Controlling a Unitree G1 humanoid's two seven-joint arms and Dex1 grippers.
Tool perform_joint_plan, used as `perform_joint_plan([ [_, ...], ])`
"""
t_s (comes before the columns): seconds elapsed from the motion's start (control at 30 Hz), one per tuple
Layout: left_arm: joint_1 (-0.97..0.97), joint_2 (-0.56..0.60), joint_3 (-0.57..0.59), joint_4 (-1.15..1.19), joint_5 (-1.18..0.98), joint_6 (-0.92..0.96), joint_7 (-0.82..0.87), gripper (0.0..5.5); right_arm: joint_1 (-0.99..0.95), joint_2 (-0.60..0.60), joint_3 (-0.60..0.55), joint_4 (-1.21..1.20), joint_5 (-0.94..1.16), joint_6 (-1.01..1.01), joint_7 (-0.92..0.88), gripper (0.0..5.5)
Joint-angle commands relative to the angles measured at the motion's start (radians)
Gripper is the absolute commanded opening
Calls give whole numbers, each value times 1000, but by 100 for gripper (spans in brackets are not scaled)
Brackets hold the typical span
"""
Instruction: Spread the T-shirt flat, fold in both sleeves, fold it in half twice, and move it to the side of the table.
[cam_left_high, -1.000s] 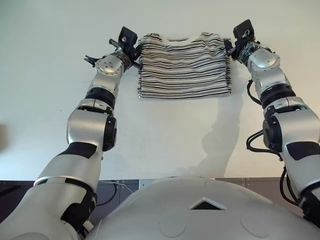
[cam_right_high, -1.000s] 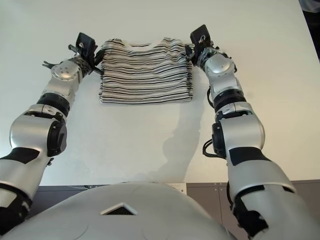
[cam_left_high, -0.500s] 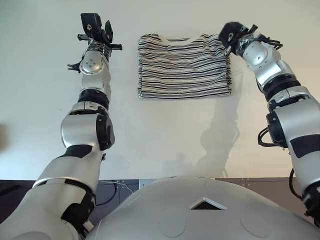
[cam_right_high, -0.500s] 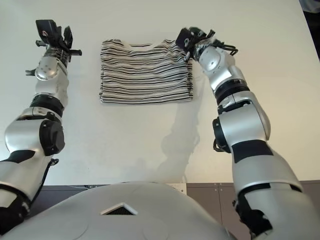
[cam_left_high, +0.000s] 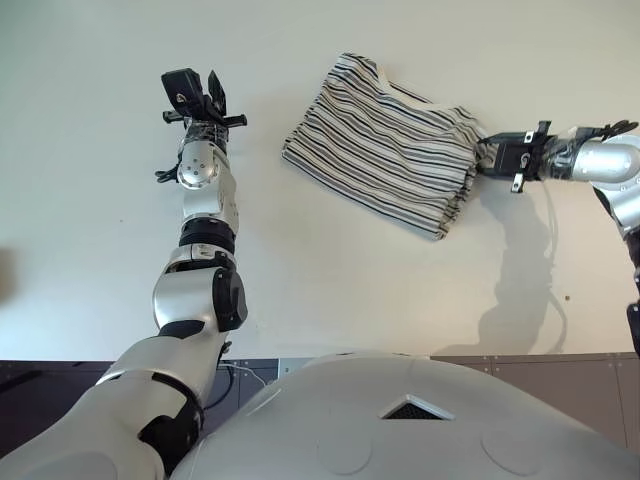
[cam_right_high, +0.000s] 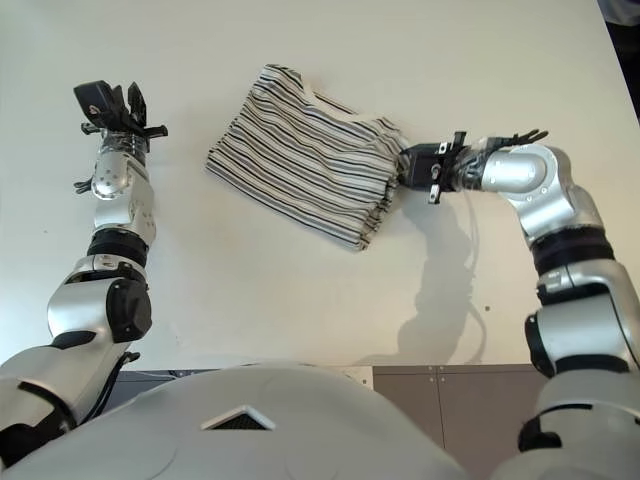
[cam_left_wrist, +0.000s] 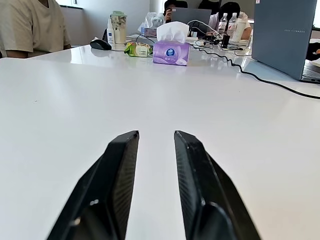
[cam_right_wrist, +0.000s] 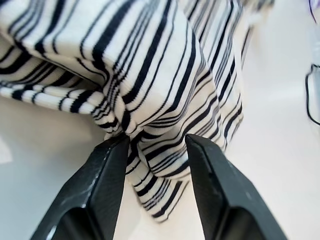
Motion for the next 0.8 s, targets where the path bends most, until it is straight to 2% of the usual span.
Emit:
perform_joint_plan([
  [0.03,295,-15,-87,-482,35,159,-31,130,415,-106,173,-787,227,343,161,206],
  [0.1,409,-2,-100,-661,28,244,-41,130,494,-88,204,-924,212,446,122,206],
  [0.23,495,20,-113,-811,36,364,-35,130,466,11,212,-1016,144,544,92,206],
  [0.3,502,22,-118,-868,40,418,-33,130,473,17,142,-1088,172,608,56,206],
  [0.4,555,18,-97,-966,29,474,-23,130,512,-52,-49,-1213,285,683,40,206],
  [0.47,614,28,-96,-1050,23,504,-42,130,531,-87,-132,-1254,308,727,37,206],
  [0.53,667,42,-97,-1115,17,527,-69,130,526,-63,-102,-1201,238,748,13,206],
  [0.63,637,49,-97,-1105,17,548,-78,130,509,88,15,-959,42,742,-143,206],
  [0.8,615,29,-124,-1083,30,552,-77,130,519,188,10,-783,-68,759,-278,206],
])
